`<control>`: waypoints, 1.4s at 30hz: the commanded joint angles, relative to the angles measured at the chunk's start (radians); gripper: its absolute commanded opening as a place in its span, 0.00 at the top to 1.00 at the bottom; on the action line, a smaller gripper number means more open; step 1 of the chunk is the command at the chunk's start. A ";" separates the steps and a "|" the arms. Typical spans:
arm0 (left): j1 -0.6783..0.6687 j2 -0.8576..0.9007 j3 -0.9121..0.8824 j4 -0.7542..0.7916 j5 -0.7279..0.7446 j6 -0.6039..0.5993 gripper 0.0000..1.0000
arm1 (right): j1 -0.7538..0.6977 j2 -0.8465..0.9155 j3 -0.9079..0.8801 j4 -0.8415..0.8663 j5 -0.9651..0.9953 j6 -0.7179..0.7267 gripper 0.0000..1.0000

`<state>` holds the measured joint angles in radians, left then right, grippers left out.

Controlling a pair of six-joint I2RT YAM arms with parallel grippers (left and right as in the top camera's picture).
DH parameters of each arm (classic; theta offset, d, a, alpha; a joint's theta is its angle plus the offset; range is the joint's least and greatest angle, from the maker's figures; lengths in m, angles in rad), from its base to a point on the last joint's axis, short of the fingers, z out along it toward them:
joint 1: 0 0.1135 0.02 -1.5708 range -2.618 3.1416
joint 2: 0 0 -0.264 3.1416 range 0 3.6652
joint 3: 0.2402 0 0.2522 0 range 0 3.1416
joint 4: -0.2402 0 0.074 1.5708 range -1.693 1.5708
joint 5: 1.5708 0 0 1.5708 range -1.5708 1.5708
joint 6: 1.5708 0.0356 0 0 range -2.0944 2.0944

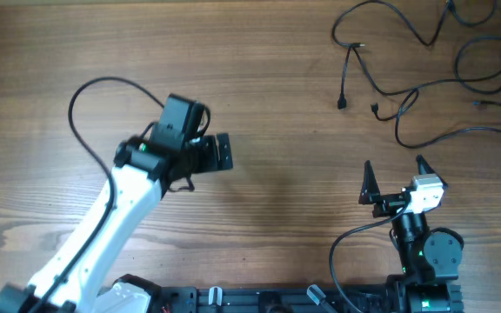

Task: Untangle cables

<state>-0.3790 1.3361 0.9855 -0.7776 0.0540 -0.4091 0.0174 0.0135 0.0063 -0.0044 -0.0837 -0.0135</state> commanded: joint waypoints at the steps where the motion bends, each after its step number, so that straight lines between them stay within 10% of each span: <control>1: 0.040 -0.133 -0.137 0.045 0.009 0.071 0.00 | 0.005 -0.010 0.000 0.003 0.016 -0.011 0.00; 21: 0.213 -0.938 -0.498 0.079 0.087 0.222 0.00 | 0.005 -0.010 0.000 0.003 0.016 -0.011 0.00; 42: 0.367 -1.284 -0.799 0.356 0.117 0.219 0.00 | 0.005 -0.010 0.000 0.003 0.016 -0.011 0.00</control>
<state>-0.0227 0.0696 0.2173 -0.4763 0.1570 -0.2054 0.0174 0.0128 0.0063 -0.0036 -0.0837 -0.0135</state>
